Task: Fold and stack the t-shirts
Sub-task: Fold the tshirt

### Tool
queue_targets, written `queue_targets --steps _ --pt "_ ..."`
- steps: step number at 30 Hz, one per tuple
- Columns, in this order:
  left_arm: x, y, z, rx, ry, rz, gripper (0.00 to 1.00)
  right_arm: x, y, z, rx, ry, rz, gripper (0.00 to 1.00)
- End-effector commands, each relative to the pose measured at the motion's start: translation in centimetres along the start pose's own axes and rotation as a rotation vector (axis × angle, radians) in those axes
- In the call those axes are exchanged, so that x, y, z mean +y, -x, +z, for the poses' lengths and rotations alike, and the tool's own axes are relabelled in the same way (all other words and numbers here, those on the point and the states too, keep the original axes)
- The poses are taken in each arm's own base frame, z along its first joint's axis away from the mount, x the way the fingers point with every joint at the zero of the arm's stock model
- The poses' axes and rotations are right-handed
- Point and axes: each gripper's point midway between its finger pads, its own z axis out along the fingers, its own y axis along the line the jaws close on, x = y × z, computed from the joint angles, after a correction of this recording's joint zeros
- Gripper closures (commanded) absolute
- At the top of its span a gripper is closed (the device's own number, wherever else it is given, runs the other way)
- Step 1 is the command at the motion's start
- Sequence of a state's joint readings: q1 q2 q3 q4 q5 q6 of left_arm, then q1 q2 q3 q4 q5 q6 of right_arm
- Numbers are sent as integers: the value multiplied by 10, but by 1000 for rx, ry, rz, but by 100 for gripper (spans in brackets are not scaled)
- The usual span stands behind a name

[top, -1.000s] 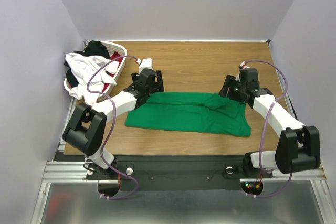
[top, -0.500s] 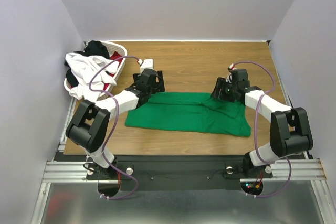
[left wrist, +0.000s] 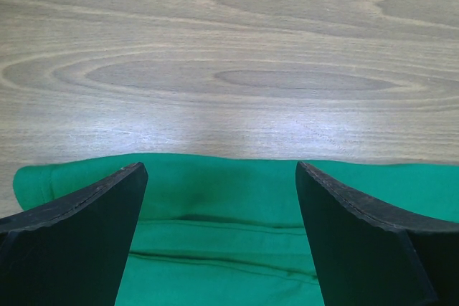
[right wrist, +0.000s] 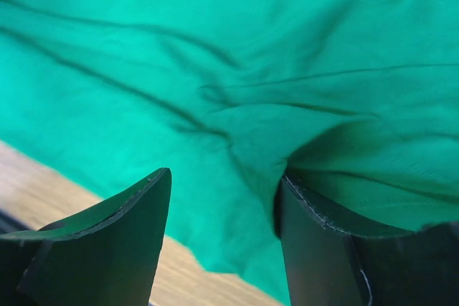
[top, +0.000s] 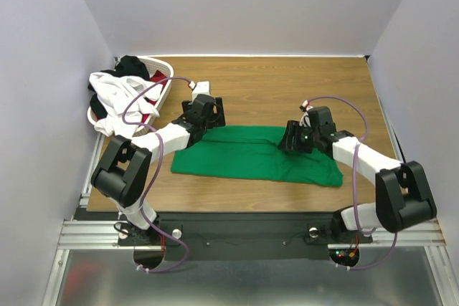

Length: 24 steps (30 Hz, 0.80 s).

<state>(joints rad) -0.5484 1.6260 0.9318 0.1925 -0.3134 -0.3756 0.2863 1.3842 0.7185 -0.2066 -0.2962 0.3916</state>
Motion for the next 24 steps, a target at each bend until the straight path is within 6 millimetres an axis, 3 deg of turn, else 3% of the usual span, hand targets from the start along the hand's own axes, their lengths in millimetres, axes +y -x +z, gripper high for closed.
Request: queue_targets --steps 1,8,16,18,24 --pt "-12 24 0 -64 -28 -18 3 22 -6 -14 -8 66 -3 36" --pt "-13 24 1 -61 -31 -16 3 37 -35 -32 32 121 12 34" --pt "-15 23 4 -56 -35 -13 3 45 -65 -35 118 160 6 31" --pt "-15 22 4 -55 -34 -13 3 46 -62 -40 101 155 -1 30" --pt "-17 20 7 -46 -40 -12 3 45 -18 -53 -72 71 -20 29"
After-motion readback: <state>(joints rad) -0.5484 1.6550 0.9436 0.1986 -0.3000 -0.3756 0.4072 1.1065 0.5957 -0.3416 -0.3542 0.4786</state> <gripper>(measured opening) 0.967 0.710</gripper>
